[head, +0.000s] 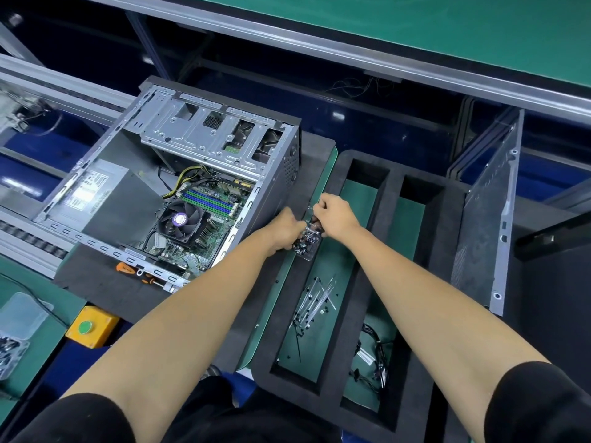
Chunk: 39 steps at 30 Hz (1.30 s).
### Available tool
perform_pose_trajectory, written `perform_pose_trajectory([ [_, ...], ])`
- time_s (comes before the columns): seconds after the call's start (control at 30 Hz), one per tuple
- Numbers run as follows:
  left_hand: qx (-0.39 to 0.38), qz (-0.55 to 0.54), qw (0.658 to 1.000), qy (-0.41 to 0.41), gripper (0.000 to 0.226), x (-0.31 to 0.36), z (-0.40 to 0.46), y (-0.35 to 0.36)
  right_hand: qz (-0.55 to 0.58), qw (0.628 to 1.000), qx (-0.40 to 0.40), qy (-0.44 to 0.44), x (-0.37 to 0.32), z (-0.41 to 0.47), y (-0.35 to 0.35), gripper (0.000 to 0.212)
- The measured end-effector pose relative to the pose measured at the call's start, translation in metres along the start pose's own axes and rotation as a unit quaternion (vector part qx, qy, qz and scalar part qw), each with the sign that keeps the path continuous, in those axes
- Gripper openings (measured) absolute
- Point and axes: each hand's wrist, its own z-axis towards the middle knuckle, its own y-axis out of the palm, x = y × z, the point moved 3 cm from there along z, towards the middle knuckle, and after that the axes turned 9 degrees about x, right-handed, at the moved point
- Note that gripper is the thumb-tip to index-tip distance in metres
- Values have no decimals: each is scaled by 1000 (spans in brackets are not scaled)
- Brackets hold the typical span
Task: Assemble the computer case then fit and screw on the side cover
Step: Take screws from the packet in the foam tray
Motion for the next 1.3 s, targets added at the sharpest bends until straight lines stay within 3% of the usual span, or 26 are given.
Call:
perform_pose_trajectory([
  [0.13, 30, -43, 998, -41, 17, 6, -3, -3, 0, 1000, 0, 1, 0, -1, -1, 21],
  [0.33, -42, -98, 993, -56, 29, 8, -9, -2, -1, 1000, 6, 3, 1, -2, -2, 23],
  [0.43, -37, -11, 999, -1, 37, 7, -5, 0, 9, 1000, 2, 9, 2, -1, -1, 23],
  [0.57, -35, 99, 991, 78, 21, 0, -4, 2, 19, 1000, 1, 14, 2, -1, -1, 22],
  [0.67, -31, 199, 971, 126, 8, -1, -4, 6, 19, 1000, 2, 16, 4, 0, -1, 23],
  [0.77, -32, 301, 938, 168, 21, 0, -7, 7, 25, 1000, 3, 16, 5, 2, 1, 22],
  [1.3, -56, 404, 899, 158, 12, 12, -11, 11, 3, 1000, -5, 9, 1, -1, 1, 17],
])
